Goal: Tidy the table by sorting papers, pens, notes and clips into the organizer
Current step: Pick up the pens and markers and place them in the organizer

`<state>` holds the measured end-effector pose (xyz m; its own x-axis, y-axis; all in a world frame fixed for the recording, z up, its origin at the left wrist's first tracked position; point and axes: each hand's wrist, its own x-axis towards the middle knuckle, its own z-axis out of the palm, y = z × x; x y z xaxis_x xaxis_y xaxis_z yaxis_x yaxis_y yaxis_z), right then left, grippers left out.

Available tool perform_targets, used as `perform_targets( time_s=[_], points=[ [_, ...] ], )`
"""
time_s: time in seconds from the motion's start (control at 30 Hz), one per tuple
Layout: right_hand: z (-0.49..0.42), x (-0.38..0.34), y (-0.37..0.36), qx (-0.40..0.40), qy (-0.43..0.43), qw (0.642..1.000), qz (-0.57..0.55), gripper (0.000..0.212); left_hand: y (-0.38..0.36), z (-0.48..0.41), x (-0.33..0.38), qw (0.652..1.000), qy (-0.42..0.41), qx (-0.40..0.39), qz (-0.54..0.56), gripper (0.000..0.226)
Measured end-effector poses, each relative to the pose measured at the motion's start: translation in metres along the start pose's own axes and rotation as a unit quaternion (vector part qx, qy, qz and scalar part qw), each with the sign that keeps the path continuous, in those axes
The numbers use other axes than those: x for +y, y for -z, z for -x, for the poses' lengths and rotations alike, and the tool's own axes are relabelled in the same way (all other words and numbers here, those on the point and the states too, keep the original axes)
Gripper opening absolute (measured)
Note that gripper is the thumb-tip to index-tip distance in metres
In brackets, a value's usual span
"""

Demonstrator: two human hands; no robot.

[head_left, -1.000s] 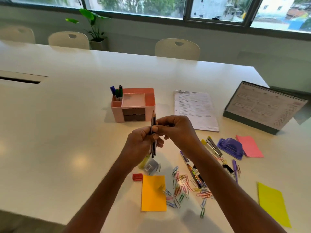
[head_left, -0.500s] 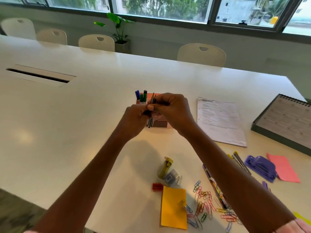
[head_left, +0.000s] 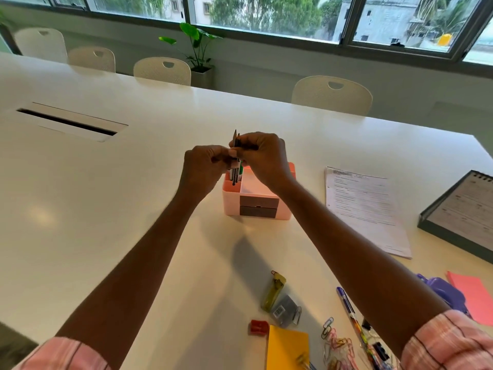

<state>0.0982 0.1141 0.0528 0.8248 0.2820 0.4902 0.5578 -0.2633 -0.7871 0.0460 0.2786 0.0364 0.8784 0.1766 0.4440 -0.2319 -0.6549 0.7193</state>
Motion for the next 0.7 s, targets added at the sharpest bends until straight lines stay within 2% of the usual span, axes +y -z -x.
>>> perform_targets(
  time_s=[0.27,0.37,0.7],
  points=[
    [-0.001,0.035,-0.017,-0.074,-0.049,0.996,0.021,0.011,-0.021,0.005,-0.033,0.995,0.080,-0.030,-0.043,0.025],
    [-0.001,0.045,-0.024,-0.087,-0.053,0.994,0.047,0.011,-0.023,0.006,-0.041,0.991,0.119,-0.049,-0.027,0.027],
    [0.001,0.060,-0.034,-0.116,-0.094,0.988,0.045,0.010,-0.026,0.004,-0.055,0.984,0.159,-0.086,0.006,0.020]
  ],
)
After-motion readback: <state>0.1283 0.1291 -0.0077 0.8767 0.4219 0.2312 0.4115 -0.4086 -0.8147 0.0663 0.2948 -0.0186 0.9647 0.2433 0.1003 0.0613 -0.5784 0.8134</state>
